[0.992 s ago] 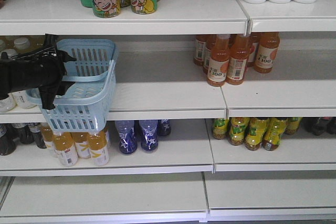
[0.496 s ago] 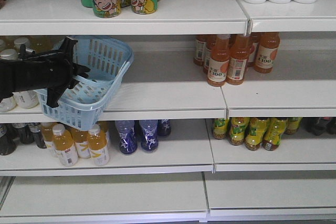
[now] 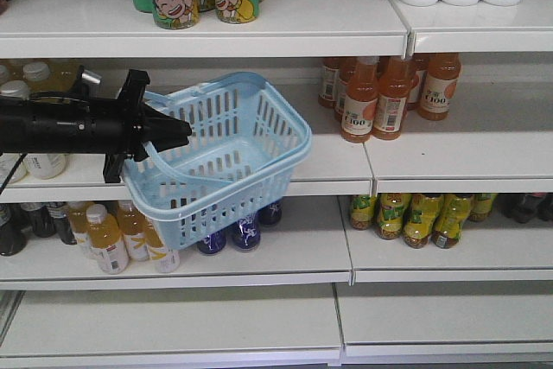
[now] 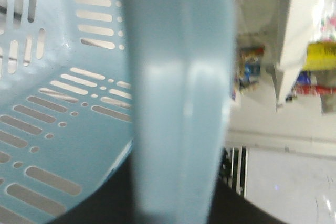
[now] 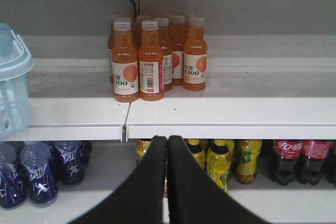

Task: Place coke in basket with both arms
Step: 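Lift the basket by its handle off the shelf with the left gripper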

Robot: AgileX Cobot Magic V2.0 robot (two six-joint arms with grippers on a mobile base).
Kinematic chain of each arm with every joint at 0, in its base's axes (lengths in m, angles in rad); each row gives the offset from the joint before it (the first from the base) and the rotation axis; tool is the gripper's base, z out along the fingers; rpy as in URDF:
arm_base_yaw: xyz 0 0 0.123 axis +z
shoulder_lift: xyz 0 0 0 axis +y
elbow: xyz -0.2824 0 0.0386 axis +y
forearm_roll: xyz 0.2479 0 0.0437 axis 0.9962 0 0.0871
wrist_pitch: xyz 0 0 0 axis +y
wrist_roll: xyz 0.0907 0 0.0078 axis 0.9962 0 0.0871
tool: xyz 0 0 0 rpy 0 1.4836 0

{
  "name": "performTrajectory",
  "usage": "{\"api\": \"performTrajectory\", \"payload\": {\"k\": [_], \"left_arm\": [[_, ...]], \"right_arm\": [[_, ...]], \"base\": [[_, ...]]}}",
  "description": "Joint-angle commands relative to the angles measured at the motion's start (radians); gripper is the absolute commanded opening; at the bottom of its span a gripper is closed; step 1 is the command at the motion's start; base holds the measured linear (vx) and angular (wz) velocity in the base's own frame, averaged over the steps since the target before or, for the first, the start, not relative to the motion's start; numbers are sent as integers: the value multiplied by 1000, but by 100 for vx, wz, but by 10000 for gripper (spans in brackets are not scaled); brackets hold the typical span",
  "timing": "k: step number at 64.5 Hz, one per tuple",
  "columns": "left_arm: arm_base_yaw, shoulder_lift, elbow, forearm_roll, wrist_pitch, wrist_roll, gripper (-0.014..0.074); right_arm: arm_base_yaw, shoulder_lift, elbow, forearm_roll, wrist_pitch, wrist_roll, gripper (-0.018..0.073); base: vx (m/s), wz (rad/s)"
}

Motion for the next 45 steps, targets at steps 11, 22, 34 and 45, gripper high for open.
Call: {"api": "performTrajectory", "payload": {"k": [11, 22, 34, 45], "left_arm": [[-15, -89, -29, 38, 243, 94, -8], [-84, -137, -29, 150, 242, 94, -8], [-166, -166, -9, 169, 241, 94, -8], [-201, -166, 131, 141, 215, 118, -8]], "right_arm": [[-6, -18, 11, -7, -78, -5, -9], [-6, -18, 11, -7, -78, -5, -9], [-6, -18, 11, -7, -78, -5, -9], [-6, -18, 11, -7, -78, -5, -9]], "base": [[0, 0], [0, 0], [0, 0], [0, 0]]}}
